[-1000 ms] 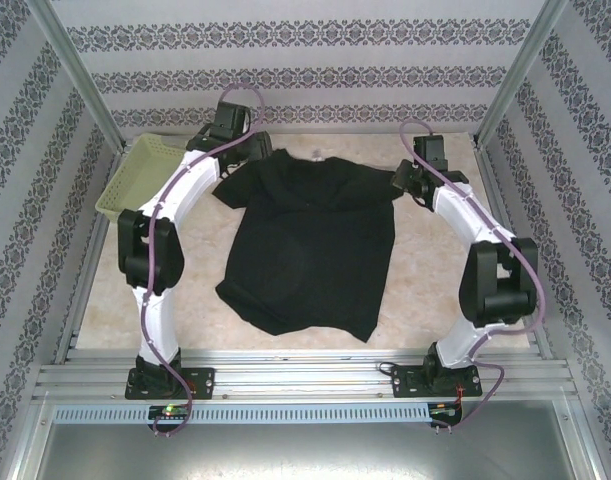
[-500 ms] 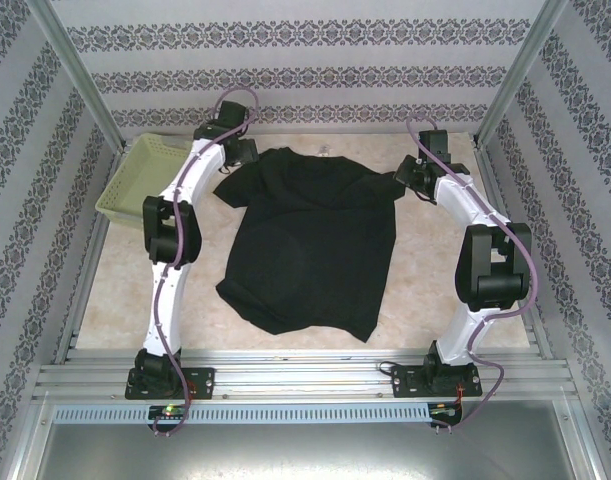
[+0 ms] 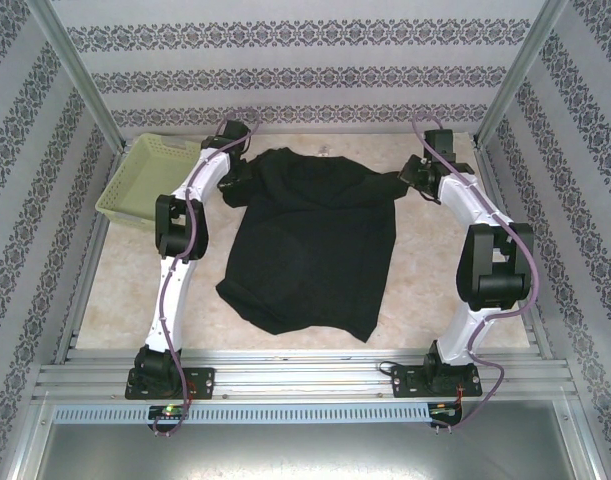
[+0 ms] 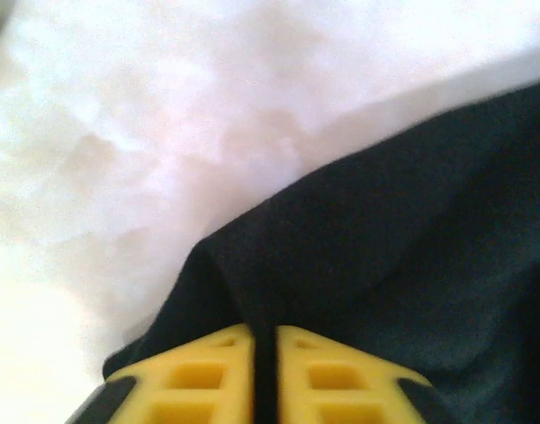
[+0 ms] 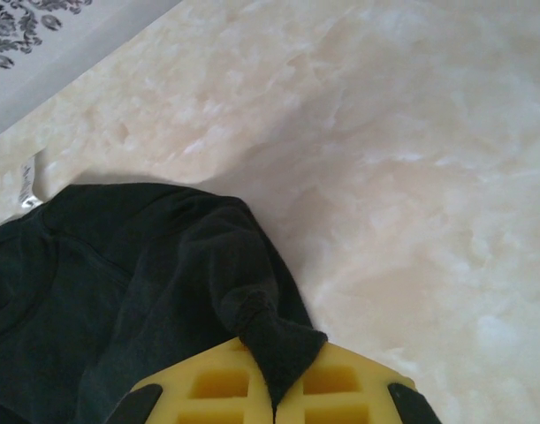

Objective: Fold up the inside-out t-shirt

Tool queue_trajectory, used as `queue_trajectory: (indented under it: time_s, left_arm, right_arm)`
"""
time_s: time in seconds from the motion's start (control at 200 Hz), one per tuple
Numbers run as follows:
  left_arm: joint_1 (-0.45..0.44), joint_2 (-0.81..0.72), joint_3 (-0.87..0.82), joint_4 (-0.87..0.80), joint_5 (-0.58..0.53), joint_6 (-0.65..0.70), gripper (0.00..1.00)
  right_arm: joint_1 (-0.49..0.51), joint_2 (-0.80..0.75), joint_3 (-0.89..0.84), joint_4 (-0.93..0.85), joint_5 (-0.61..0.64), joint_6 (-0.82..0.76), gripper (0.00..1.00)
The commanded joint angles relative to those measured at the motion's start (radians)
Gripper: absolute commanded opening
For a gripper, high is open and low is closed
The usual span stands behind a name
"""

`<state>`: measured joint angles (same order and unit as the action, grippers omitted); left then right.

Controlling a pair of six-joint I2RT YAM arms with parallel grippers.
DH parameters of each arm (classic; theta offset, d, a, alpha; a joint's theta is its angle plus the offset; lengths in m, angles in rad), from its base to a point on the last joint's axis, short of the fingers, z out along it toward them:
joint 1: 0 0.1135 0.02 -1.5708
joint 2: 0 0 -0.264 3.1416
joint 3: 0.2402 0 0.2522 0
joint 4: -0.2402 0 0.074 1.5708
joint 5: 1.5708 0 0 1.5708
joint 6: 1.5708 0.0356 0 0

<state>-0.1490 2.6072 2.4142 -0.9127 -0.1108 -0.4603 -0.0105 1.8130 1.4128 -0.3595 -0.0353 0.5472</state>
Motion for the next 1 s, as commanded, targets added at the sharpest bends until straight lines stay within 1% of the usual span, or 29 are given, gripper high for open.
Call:
queue_trajectory:
  time_s: [0.0, 0.065, 0.13, 0.26, 0.335, 0.44, 0.58, 0.645, 0.749, 0.904, 0.994]
  left_arm:
    - [0.022, -0.059, -0.027, -0.04, -0.066, 0.005, 0.0]
    - [0.022, -0.146, -0.093, -0.002, -0.086, 0.012, 0.0]
    - [0.022, -0.268, -0.188, 0.054, -0.107, 0.015, 0.0]
    - [0.022, -0.551, -0.444, 0.22, -0.147, 0.022, 0.0]
    - [0.022, -0.69, -0.568, 0.285, -0.188, 0.024, 0.0]
    - [0.023, -0.842, -0.715, 0.367, -0.227, 0.039, 0.0]
    - [0.023, -1.054, -0.882, 0.489, -0.221, 0.052, 0.0]
    - [0.023, -1.16, -0.928, 0.535, -0.214, 0.061, 0.0]
    - [0.023, -1.323, -0.953, 0.589, -0.192, 0.088, 0.0]
    - [0.023, -1.548, -0.953, 0.658, -0.171, 0.116, 0.0]
    - [0.023, -1.658, -0.945, 0.693, -0.15, 0.127, 0.0]
  right_arm:
    - [-0.016, 0.008, 0.059, -0.031, 0.02, -0.025, 0.0]
    - [-0.018, -0.013, 0.061, -0.039, 0.032, -0.035, 0.0]
    - [-0.022, -0.05, 0.055, -0.048, 0.043, -0.042, 0.0]
    - [-0.031, -0.146, 0.022, -0.056, 0.078, -0.059, 0.0]
    - [-0.04, -0.198, 0.0, -0.064, 0.093, -0.062, 0.0]
    - [-0.062, -0.273, -0.047, -0.059, 0.093, -0.051, 0.0]
    - [-0.072, -0.409, -0.098, -0.047, 0.049, -0.041, 0.0]
    - [-0.072, -0.493, -0.112, -0.037, 0.012, -0.033, 0.0]
    - [-0.072, -0.633, -0.112, -0.021, -0.038, -0.02, 0.0]
    - [-0.072, -0.811, -0.044, -0.033, -0.077, -0.018, 0.0]
    - [-0.072, -0.896, 0.006, -0.042, -0.073, -0.024, 0.0]
